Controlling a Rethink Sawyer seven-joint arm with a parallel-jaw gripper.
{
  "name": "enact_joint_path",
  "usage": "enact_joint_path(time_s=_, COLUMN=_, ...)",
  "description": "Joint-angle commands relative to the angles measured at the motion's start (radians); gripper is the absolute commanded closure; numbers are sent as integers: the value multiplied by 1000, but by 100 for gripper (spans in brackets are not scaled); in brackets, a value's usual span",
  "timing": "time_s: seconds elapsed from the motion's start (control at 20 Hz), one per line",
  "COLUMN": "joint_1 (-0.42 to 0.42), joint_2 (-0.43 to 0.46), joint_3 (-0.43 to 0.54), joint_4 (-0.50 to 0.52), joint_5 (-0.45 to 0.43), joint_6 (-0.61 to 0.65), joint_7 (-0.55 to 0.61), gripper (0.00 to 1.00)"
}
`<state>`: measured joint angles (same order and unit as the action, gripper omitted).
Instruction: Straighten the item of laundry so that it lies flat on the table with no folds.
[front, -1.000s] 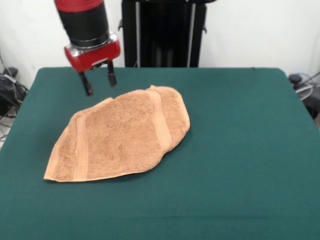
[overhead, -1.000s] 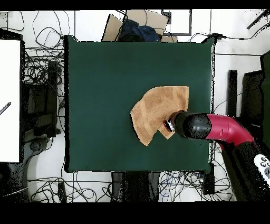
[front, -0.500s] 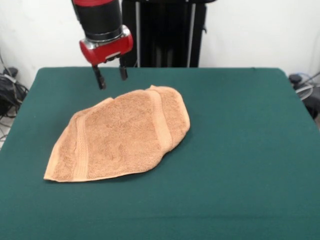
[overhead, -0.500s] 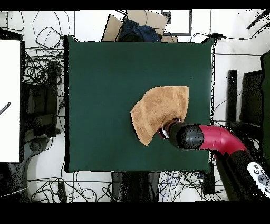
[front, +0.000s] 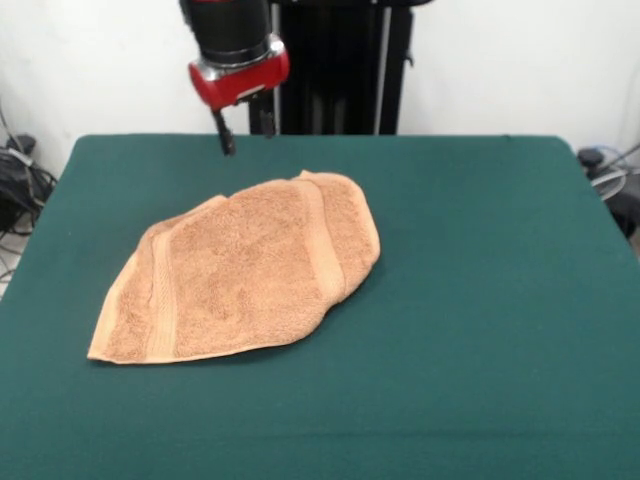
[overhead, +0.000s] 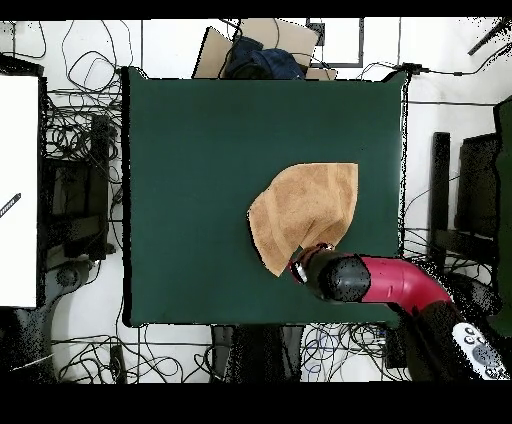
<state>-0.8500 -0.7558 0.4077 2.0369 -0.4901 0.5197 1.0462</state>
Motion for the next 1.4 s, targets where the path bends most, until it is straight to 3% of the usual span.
enact_joint_path(time_s=0.05, joint_1=79, joint_2=-52, joint_3=-93, joint_4=162, joint_5=66, joint_6=-150, joint_7=365, gripper=0)
enact_joint_path(time_s=0.8, joint_1=110, joint_2=-32, joint_3=-153, joint_4=198, joint_5=135, joint_6=-207, joint_7=328, gripper=0)
enact_joint_path(time_s=1.0, joint_1=160, joint_2=-7, joint_3=-178, joint_4=152, joint_5=126, joint_6=-209, joint_7=328, gripper=0)
enact_joint_path(time_s=1.2, joint_1=197, joint_2=-51, joint_3=-139, joint_4=145, joint_5=158, joint_6=-229, joint_7=325, gripper=0)
enact_joint_path(time_s=1.4, joint_1=308, joint_2=-69, joint_3=-221, joint_4=145, joint_5=216, joint_6=-292, joint_7=442, gripper=0)
